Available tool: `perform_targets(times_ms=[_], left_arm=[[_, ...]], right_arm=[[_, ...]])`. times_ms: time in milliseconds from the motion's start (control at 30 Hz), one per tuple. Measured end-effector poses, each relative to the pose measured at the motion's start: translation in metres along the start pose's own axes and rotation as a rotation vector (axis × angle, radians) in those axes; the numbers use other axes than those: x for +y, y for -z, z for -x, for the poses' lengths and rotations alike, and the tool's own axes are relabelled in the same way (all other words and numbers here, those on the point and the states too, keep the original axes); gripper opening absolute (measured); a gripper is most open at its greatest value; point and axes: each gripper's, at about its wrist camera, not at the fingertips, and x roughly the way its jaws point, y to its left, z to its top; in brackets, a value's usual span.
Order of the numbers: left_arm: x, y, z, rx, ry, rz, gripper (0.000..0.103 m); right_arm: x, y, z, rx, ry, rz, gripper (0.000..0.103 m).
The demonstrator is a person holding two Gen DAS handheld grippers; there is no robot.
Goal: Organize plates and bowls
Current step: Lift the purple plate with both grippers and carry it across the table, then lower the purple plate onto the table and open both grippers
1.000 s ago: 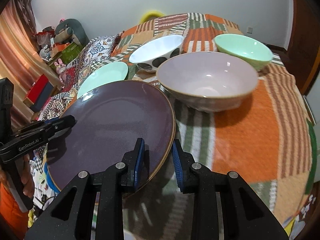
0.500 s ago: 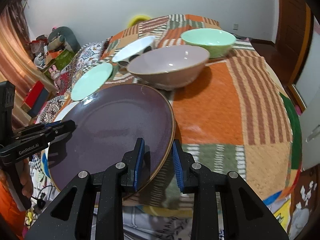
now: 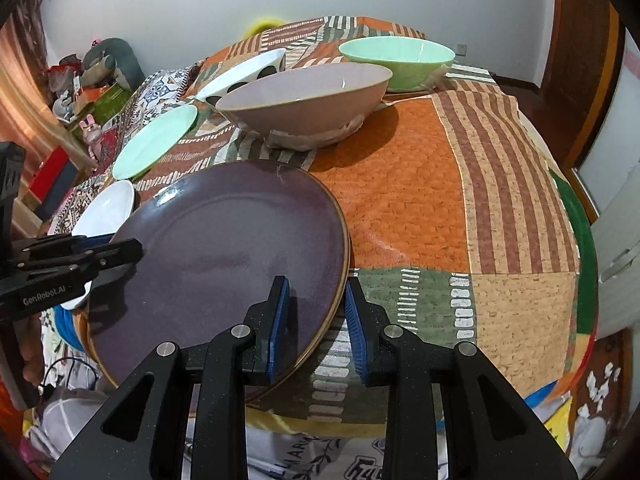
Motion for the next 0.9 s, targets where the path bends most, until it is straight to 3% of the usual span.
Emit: perform_targets(times_ms=[200, 367, 467, 767, 900], left_arm=[[0.003, -0.001, -0.002, 0.014, 0.018, 0.021, 0.034], [0.000, -0.001, 0.009, -0.020, -0.070, -0.031, 0.034], [0.004, -0.002, 0.023, -0.053, -0.052, -0.018, 0.034], [0.030, -0.010, 0.084, -0.236, -0.126, 0.043, 0.038], [0.051, -0.009, 0.109, -0.309, -0.179, 0.080, 0.051]], right_arm=[[0.003, -0.001, -0.001, 0.007, -0.001, 0.013, 0.029], [0.001, -0.005, 0.006, 0.004, 0.002, 0.000, 0.031], [0.002, -0.010, 0.016, -0.023, 0.013, 0.006, 0.033], [0.031, -0.037, 0.046, -0.142, -0.017, 0.078, 0.044], [0.054, -0.051, 0.052, -0.192, -0.062, 0.119, 0.048]])
